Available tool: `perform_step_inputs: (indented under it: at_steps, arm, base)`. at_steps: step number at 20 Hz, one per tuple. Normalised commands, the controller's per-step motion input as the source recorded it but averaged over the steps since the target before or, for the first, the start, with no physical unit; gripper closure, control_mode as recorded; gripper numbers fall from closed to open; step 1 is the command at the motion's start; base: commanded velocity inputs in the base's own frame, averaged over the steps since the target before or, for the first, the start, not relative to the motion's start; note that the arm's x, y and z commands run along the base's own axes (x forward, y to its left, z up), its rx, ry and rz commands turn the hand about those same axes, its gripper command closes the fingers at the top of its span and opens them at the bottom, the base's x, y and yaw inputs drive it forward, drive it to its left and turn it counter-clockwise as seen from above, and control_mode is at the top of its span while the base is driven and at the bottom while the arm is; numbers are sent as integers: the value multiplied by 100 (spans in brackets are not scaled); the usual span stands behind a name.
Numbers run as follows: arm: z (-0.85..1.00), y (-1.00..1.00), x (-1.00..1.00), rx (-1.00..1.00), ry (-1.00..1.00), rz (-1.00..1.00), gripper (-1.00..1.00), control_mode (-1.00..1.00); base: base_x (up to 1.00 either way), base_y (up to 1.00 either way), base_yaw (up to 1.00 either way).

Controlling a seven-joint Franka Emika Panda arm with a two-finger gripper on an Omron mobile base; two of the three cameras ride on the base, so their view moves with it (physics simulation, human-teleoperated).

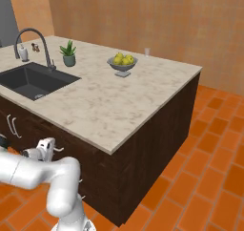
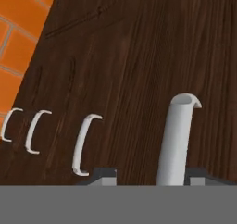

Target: Take a straw from the drawer in front and place it inside the glass cup on the dining counter.

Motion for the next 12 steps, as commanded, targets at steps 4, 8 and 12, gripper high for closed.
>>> perform_step_inputs:
  at_steps: [4, 8, 12]
  arm:
    - [-99, 99, -100, 0, 42, 11, 100, -100]
    - [-93, 100, -100, 0, 44, 13, 100, -100]
    - [-95, 99, -100, 0, 40, 19, 100, -100]
  base:
    - [0, 0, 0]
    - [0, 0, 0]
    - [0, 0, 0]
